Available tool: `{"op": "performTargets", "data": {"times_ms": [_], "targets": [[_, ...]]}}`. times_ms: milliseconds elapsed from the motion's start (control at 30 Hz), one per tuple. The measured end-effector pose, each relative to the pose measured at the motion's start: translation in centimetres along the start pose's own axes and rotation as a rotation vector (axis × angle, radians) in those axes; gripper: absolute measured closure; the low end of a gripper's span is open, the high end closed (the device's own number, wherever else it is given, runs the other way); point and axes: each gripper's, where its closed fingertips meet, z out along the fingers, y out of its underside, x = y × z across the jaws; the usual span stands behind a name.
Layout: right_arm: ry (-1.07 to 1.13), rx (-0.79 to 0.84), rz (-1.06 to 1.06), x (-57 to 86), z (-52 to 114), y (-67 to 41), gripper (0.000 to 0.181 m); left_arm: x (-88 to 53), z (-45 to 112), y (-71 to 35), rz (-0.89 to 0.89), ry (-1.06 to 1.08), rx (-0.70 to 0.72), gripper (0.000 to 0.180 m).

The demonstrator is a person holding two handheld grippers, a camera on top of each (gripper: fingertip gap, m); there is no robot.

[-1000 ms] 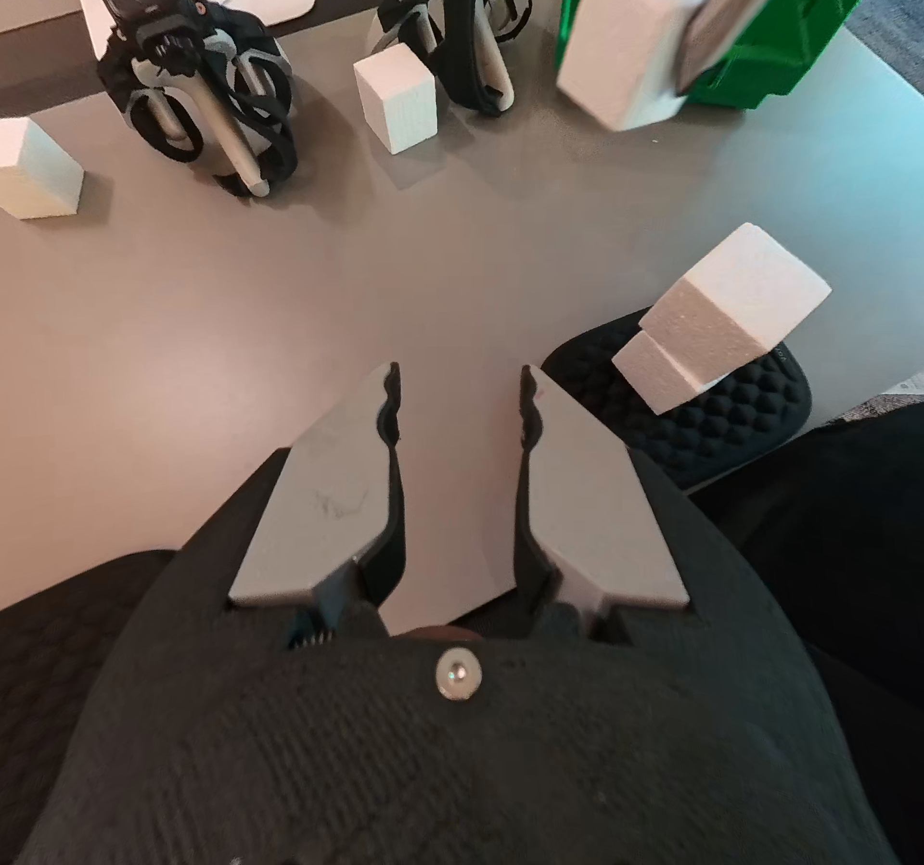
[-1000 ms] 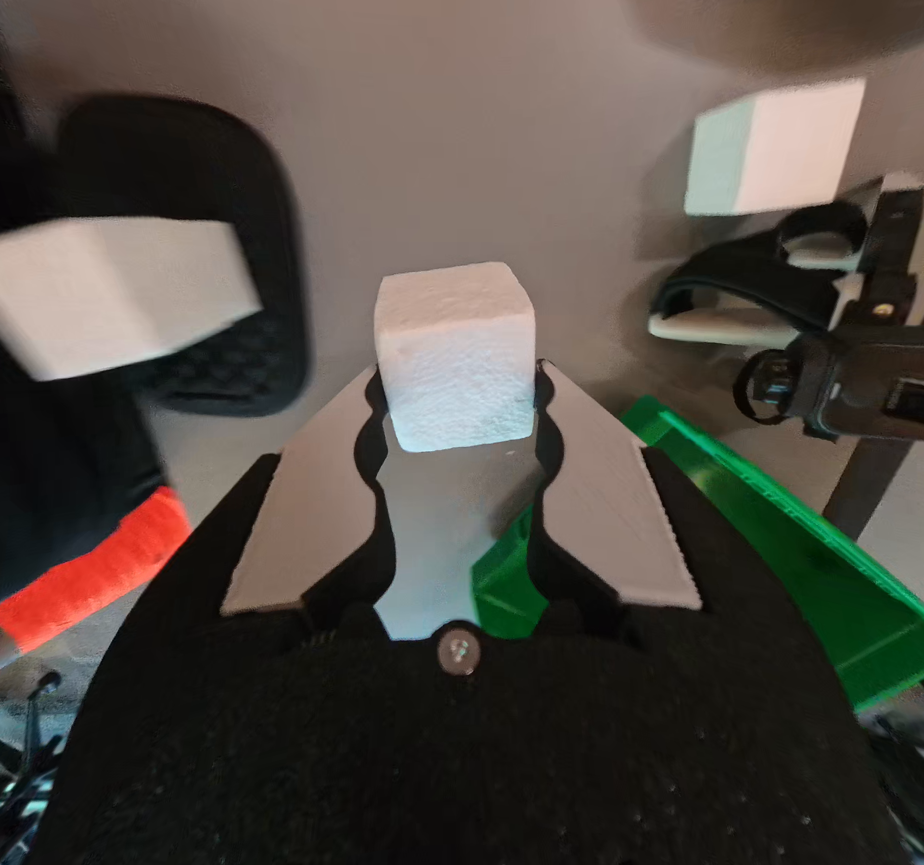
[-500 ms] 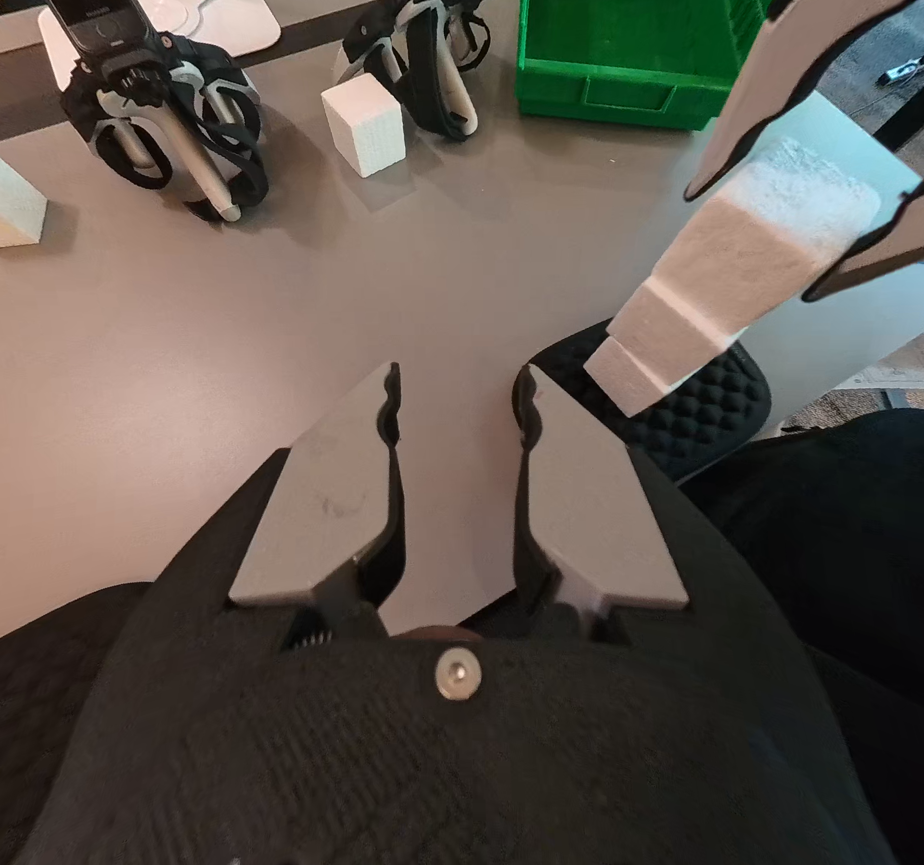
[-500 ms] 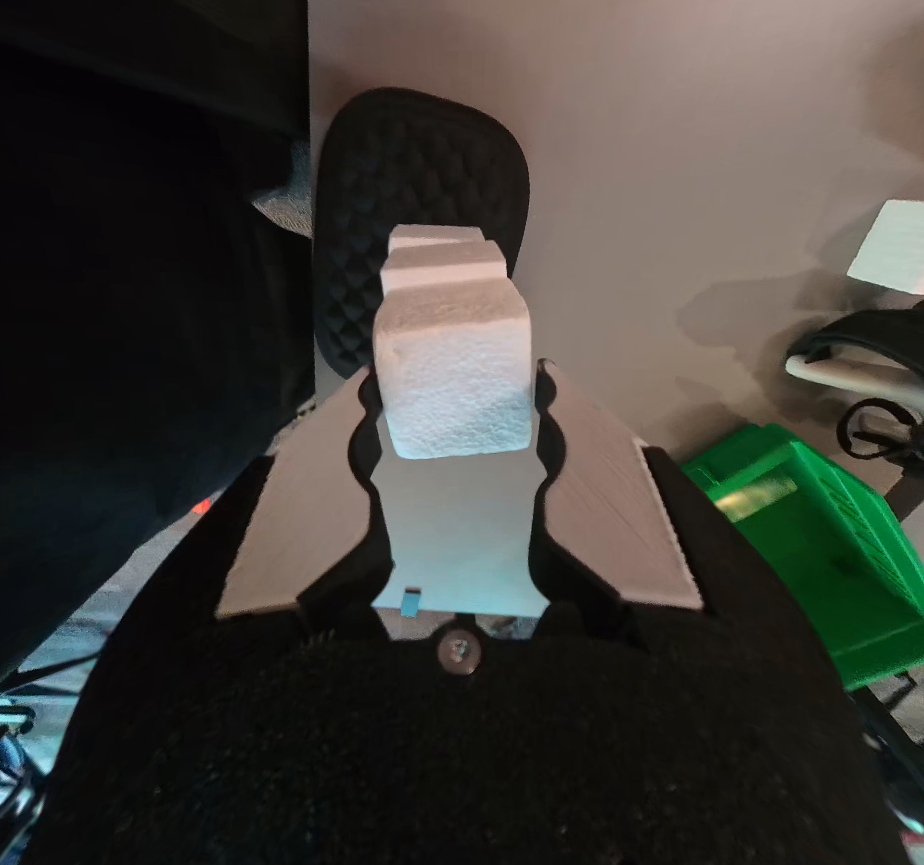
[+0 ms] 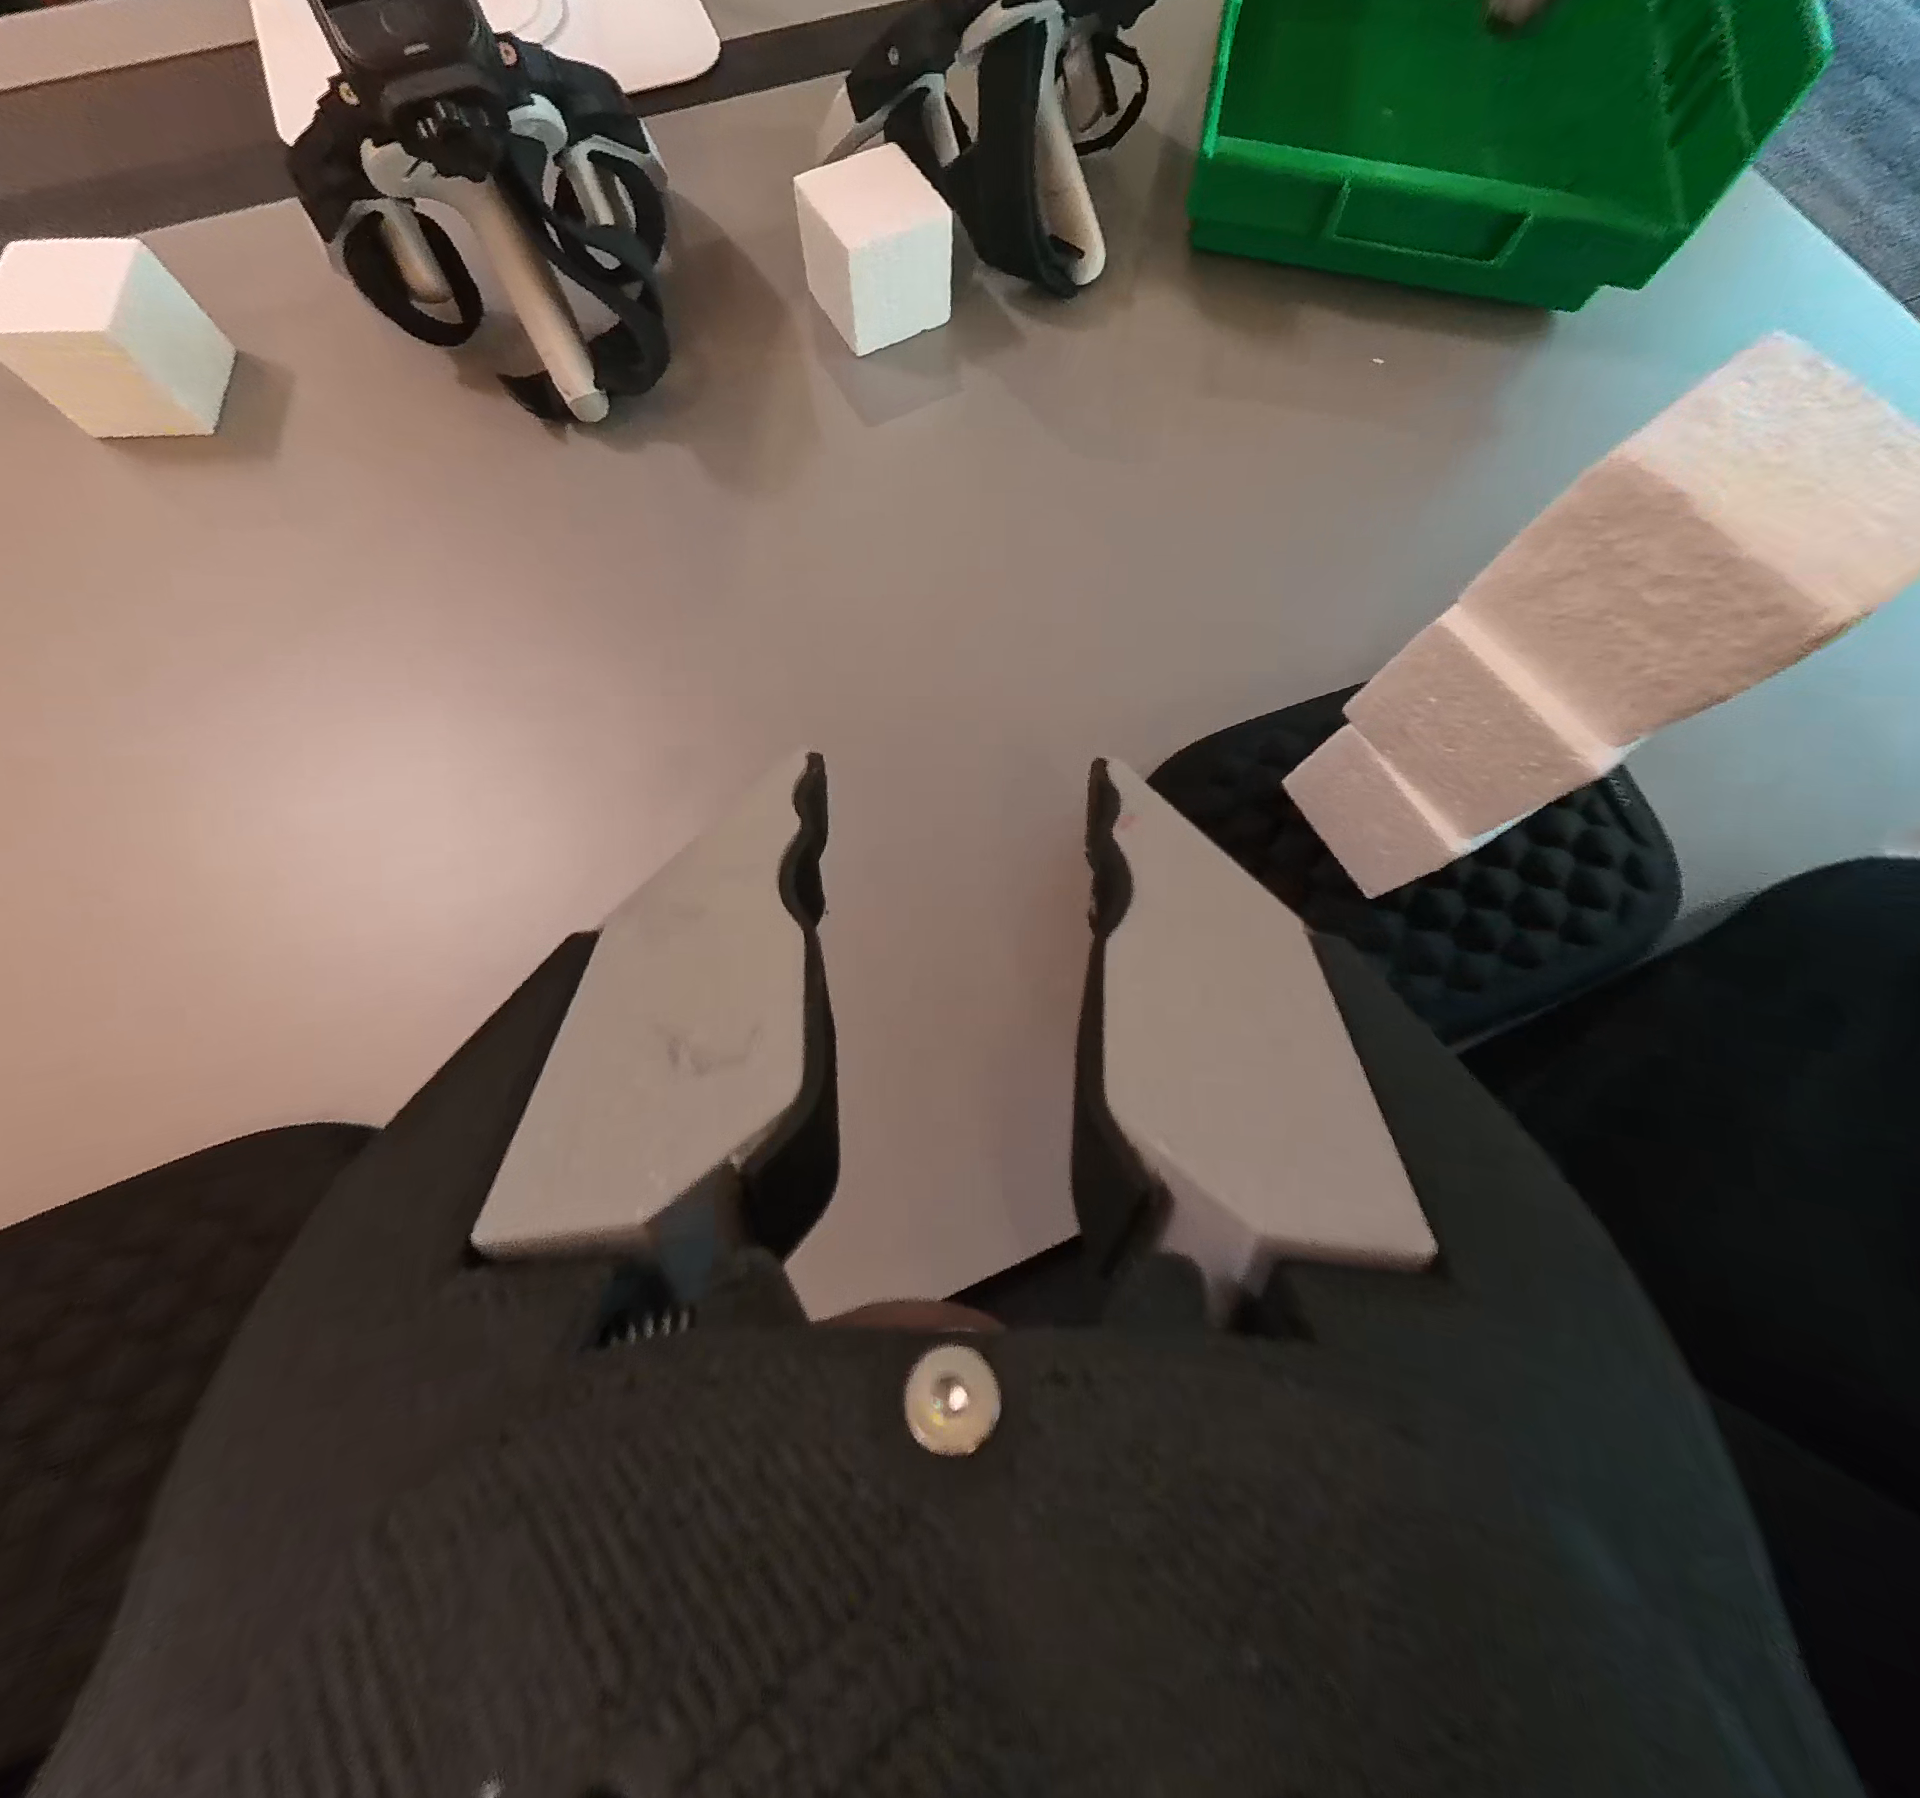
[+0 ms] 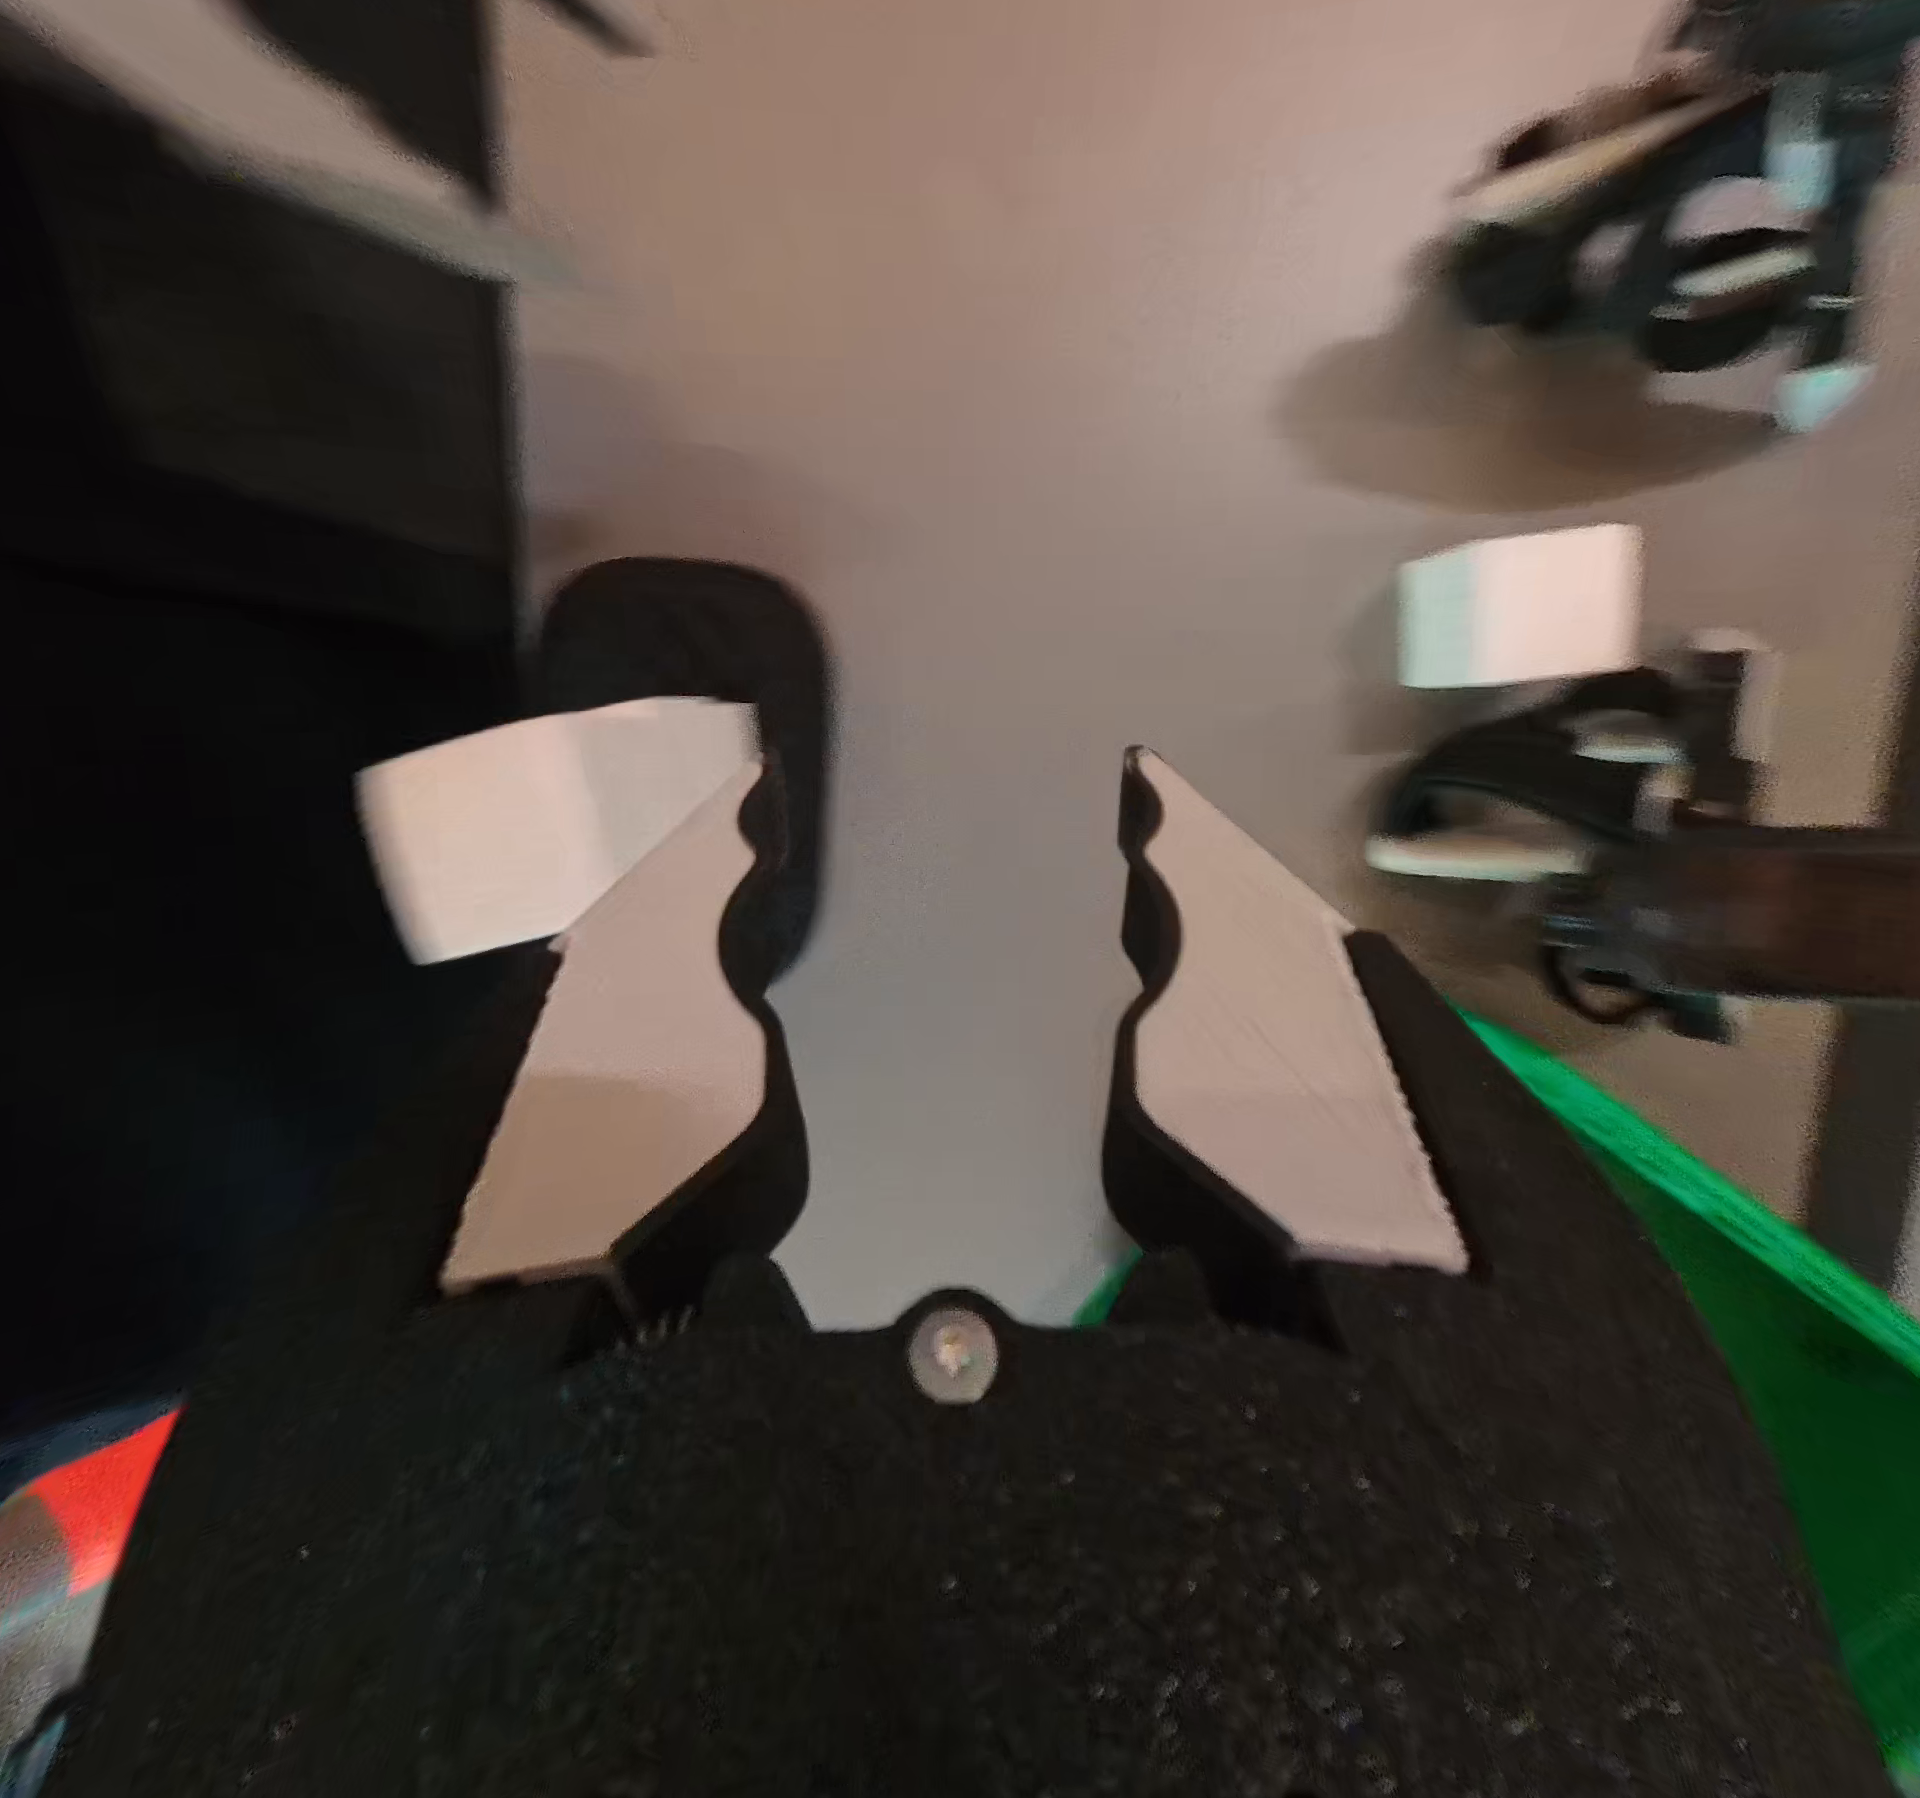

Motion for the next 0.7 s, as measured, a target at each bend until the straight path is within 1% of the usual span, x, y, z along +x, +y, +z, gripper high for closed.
{"op": "performTargets", "data": {"times_ms": [100, 167, 300, 433, 500, 533, 600, 700], "targets": [[0.098, -0.085, 0.03, 7.3, 3.0, 0.1, 0.112, -0.2, 0.3, 0.2, 0.015, -0.021, -0.022, 0.131], [0.152, -0.154, 0.038, 11.1, 6.3, 0.3, 0.112, -0.4, 0.5, 0.5, 0.02, -0.04, -0.043, 0.131], [0.272, -0.377, -0.004, 16.7, 11.8, 2.1, 0.108, -1.1, 0.4, 1.1, 0.014, -0.085, -0.07, 0.129], [0.272, -0.541, -0.065, 19.1, 15.1, 3.3, 0.106, -2.0, 0.3, 1.6, -0.003, -0.137, -0.091, 0.129], [0.241, -0.594, -0.064, 19.3, 16.1, 4.1, 0.111, -2.2, 0.2, 1.6, -0.006, -0.15, -0.097, 0.129], [0.231, -0.609, -0.061, 19.2, 15.9, 4.2, 0.122, -2.2, 0.2, 1.6, -0.004, -0.154, -0.097, 0.129], [0.159, -0.555, -0.008, 17.3, 15.1, 3.3, 0.122, -2.1, 0.2, 1.6, 0.003, -0.151, -0.095, 0.129], [0.123, -0.409, -0.031, 13.6, 10.9, 0.9, 0.122, -1.6, 0.2, 1.4, 0.023, -0.13, -0.082, 0.13]]}}
